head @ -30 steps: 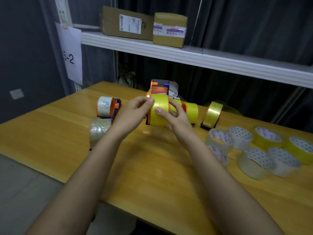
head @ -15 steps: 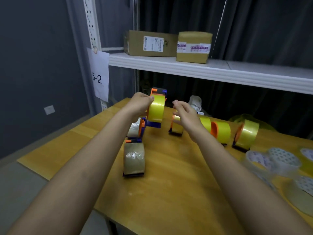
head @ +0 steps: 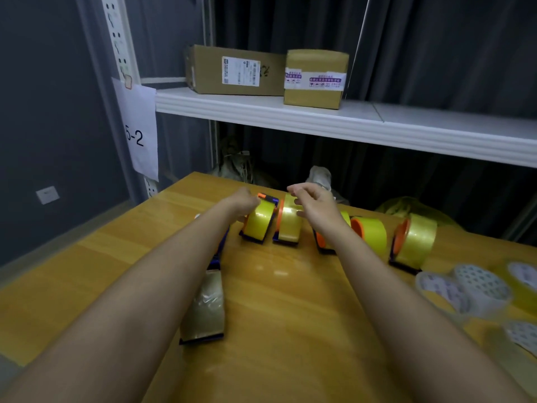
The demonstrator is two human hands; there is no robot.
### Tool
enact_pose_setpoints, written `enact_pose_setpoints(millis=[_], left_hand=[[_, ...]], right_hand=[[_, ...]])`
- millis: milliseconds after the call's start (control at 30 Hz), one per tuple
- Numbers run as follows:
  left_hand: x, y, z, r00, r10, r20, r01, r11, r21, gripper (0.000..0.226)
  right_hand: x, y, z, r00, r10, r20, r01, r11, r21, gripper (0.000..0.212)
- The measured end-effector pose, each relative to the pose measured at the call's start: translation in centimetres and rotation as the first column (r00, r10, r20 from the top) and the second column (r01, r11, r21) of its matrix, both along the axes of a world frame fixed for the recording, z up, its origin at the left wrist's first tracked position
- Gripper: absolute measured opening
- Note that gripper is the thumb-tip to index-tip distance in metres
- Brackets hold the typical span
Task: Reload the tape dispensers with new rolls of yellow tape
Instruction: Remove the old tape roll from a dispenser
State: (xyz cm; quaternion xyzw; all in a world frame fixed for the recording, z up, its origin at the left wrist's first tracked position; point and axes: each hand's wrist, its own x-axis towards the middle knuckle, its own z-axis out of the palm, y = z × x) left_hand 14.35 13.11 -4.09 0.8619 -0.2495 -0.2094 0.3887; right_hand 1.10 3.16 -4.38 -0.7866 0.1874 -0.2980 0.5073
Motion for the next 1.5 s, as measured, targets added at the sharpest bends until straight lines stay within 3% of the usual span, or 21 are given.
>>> enact_pose_setpoints(millis=[167, 300, 433, 500, 600, 700, 800, 967, 1167, 1300, 1400, 1500], left_hand=[[0.7, 0.3, 0.1, 0.92, -0.133, 0.369, 0.051, 0.973, 0.223, 0.037], [0.7, 2.8, 0.3, 0.83, -0.197, 0.522, 0.027, 0.949, 0.315, 0.036], [0.7, 6.5, 0.2, 0.741, -0.143, 0.656, -0.123, 0.931, 0.342, 0.048], [0.3, 8.1, -0.2, 0.78, -0.067, 0.622, -0.196, 0.918, 0.344, 0.06], [-0.5, 9.5, -0.8, 0.903, 0.043, 0.427, -0.205, 0.916, 0.344, 0.077], [-1.5, 10.2, -1.5, 0.94, 0.071, 0.333, -0.179, 0.936, 0.305, 0.063], [-2.6, 10.5, -1.6, 0.92, 0.107, 0.376, -0.219, 0.938, 0.268, 0.039], [-3.8, 11.2, 0.4, 0.872, 0.18, 0.454, -0.269, 0.953, 0.138, 0.023], [-5.4, 12.9, 5.1, 0.767, 0.276, 0.58, -0.217, 0.961, -0.17, 0.047], [-8.7, 12.8, 7.6, 0.767, 0.161, 0.621, 0.023, 0.961, -0.277, 0.045], [-11.2, 11.8, 7.8, 0.813, -0.037, 0.581, 0.244, 0.928, -0.283, 0.054], [-13.1, 10.1, 6.7, 0.832, -0.213, 0.512, 0.385, 0.886, -0.259, 0.056]], right_hand=[[0.3, 0.3, -0.7, 1.0, -0.01, -0.026, 0.008, 0.999, -0.053, 0.018], [-0.1, 1.1, -1.0, 0.998, -0.003, -0.058, -0.005, 0.99, -0.139, 0.016], [-1.2, 2.8, -0.7, 0.998, 0.012, -0.066, -0.024, 0.983, -0.182, 0.016], [-2.1, 3.7, -0.8, 0.997, 0.025, -0.071, -0.038, 0.983, -0.179, 0.017], [-3.3, 5.0, -1.3, 0.994, 0.032, -0.102, -0.049, 0.984, -0.17, 0.018], [-4.5, 6.1, -2.0, 0.991, 0.036, -0.125, -0.056, 0.987, -0.153, 0.017], [-6.0, 6.9, -2.0, 0.987, 0.054, -0.149, -0.076, 0.986, -0.151, 0.019], [-8.5, 6.8, -1.4, 0.988, 0.062, -0.141, -0.086, 0.982, -0.166, 0.018], [-10.0, 6.2, -0.6, 0.997, 0.043, -0.061, -0.056, 0.972, -0.23, 0.018], [-10.3, 6.4, 1.1, 0.992, -0.028, 0.124, 0.074, 0.919, -0.388, 0.017], [-11.6, 6.1, 2.9, 0.951, -0.1, 0.294, 0.27, 0.733, -0.625, 0.026], [-14.2, 4.8, 4.4, 0.982, -0.133, 0.134, 0.189, 0.655, -0.732, 0.049]])
